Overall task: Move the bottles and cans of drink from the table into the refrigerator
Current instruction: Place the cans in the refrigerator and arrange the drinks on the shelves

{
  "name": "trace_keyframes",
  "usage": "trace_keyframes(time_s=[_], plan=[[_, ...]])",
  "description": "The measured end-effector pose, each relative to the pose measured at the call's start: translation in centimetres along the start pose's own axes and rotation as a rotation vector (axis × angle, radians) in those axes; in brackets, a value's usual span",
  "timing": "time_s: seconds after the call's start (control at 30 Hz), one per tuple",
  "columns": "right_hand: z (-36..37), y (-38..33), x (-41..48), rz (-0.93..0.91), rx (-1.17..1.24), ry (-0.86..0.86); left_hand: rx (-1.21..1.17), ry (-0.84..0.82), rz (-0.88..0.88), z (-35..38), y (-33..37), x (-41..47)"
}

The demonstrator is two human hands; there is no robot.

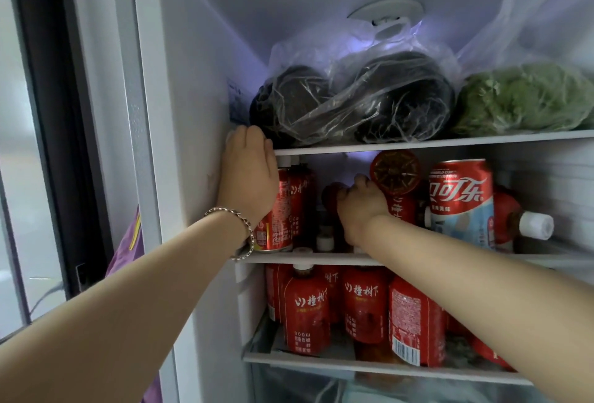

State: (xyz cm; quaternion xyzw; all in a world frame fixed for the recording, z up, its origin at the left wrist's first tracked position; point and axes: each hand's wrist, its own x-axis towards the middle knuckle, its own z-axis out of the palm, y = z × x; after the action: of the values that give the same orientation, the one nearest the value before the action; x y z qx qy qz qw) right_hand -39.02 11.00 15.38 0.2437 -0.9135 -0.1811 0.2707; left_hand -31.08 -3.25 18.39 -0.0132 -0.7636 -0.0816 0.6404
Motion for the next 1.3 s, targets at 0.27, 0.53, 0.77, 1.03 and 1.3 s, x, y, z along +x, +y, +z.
trace_keyframes(time_s=[0.27, 0.53, 0.77, 1.03, 1.3], plan=[[0.1, 1.0, -2.4, 0.374, 0.346, 0.305, 0.035, 0.017, 0.028, 0.1, -0.1, 0.0], [0.7, 0.5, -1.2, 0.657, 0.769, 0.444, 0.030, 0.026, 0.069, 0.3, -0.3, -0.1], [0.5, 0.5, 1.8, 1.007, 1.199, 0.506, 0.015, 0.038, 0.065, 0.2, -0.2, -0.1], [1.4, 0.8, -0.2, 0.798, 1.125, 0.654, 0.073, 0.074, 0.074, 0.6, -0.1, -0.2], [0.9, 0.6, -2.9, 0.467, 1.012, 0.670, 0.098, 0.064, 0.083, 0.5, -0.1, -0.2]])
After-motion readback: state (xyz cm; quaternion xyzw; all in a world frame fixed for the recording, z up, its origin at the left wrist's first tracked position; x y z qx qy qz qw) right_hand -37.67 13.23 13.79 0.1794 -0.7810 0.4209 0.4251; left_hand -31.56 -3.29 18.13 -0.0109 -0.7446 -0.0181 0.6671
